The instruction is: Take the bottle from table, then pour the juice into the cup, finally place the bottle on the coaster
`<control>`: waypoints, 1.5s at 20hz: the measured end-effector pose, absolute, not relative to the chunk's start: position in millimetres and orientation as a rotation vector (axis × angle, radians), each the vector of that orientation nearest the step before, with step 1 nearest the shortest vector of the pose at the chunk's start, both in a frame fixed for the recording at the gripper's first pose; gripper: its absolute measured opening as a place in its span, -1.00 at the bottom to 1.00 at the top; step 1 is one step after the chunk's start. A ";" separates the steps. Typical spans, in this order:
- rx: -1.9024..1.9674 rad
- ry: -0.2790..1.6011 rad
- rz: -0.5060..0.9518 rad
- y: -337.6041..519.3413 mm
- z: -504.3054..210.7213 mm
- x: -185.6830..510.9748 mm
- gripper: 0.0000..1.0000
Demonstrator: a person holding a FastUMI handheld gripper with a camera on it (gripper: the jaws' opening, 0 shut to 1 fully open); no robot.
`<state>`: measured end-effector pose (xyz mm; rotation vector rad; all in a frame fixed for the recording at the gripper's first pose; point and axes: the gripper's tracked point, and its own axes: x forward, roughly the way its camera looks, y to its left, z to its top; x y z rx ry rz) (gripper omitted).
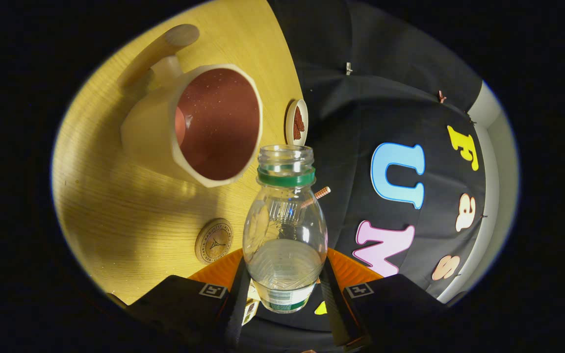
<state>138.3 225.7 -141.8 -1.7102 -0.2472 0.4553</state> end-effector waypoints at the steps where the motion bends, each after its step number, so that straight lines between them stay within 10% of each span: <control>1: -1.721 -0.254 0.461 226.3 -142.3 138.8 0.44; 30: -1.937 -0.390 0.479 246.6 -130.0 133.8 0.44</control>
